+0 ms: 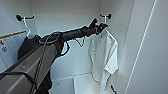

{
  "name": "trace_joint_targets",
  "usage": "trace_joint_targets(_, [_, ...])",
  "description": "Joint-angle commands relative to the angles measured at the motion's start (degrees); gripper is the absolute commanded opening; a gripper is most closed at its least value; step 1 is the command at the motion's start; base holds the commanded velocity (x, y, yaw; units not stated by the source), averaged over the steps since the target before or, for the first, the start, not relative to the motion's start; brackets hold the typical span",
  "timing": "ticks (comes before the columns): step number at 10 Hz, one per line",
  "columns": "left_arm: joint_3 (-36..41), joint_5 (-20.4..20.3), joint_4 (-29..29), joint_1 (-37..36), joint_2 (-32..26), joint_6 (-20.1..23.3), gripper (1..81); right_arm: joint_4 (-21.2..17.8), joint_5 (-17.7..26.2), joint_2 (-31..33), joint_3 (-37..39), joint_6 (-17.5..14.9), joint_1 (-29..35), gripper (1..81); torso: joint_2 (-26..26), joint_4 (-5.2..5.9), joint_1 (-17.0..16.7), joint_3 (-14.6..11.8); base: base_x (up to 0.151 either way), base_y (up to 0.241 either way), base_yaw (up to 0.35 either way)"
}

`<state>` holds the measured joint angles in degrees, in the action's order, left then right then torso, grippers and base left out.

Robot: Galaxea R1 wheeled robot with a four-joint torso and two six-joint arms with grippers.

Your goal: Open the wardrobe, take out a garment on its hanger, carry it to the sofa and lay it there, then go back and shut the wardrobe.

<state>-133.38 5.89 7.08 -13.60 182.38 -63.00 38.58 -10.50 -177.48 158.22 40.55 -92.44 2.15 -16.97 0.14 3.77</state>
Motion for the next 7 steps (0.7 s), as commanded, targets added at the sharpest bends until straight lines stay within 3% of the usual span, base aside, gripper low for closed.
trace_joint_targets(1, [-1.1,-1.6,2.1,-11.4,2.6,0.2,81.1,-0.4,2.0,-0.4,-0.4,0.1,2.0,81.1,0.0,-5.24,0.0,0.0,0.0,0.0,0.0])
trace_joint_targets(2, [-1.0,-1.9,2.1,-11.4,2.6,0.2,81.1,-0.4,2.0,-0.5,-0.4,0.1,1.9,81.1,0.0,-0.76,0.0,0.0,0.0,0.0,0.0])
trace_joint_targets(4, [0.1,-2.0,2.1,-11.3,2.6,0.2,81.1,-0.4,2.0,-0.4,-0.4,0.1,1.9,81.1,0.0,-2.69,0.0,0.0,0.0,0.0,0.0])
trace_joint_targets(7, [3.2,-4.4,2.1,-11.4,2.6,0.2,81.1,-0.4,2.0,-0.5,-0.6,0.0,1.9,81.1,0.0,-2.77,0.0,0.0,0.0,0.0,0.0])
